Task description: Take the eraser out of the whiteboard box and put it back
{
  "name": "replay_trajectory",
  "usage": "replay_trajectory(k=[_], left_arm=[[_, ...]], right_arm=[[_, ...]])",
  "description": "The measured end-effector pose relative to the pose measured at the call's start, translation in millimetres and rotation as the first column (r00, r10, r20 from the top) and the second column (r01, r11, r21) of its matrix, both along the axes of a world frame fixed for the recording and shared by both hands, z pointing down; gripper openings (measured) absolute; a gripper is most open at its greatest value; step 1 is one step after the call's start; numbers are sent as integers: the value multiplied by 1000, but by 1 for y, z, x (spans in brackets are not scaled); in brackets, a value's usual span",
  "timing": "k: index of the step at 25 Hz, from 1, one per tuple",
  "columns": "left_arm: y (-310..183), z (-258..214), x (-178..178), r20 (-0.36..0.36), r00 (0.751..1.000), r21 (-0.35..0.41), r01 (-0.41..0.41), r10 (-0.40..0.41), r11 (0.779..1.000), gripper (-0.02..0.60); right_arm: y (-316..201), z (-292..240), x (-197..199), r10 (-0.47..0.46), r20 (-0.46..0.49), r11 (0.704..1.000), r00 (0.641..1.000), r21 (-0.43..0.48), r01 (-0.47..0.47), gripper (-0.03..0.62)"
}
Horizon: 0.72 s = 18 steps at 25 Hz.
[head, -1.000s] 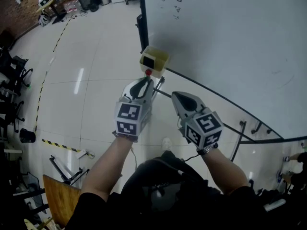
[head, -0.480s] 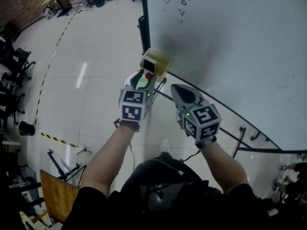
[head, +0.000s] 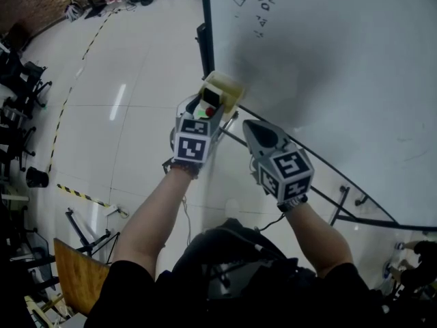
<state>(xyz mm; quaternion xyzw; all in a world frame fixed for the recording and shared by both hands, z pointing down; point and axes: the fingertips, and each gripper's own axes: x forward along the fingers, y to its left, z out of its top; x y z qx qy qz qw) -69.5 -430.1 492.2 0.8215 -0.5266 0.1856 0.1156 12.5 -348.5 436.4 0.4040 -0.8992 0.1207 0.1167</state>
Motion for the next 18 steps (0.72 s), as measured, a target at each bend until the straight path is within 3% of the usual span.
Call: replay_trajectory(k=[2, 4, 18], left_arm=[[-6, 6, 0, 16, 1000, -14, 0, 0, 1000, 261], [-13, 13, 1, 30, 1000, -31, -1, 2, 1000, 301], [-40, 44, 3, 81, 997, -108, -10, 18, 994, 301]], right_arm=[[-4, 2, 0, -9, -7, 1000, 1000, -8, 9, 26], [-7, 4, 0, -20, -16, 1000, 1000, -15, 20, 26], [-29, 17, 2, -40, -2, 999, 999, -34, 40, 26]])
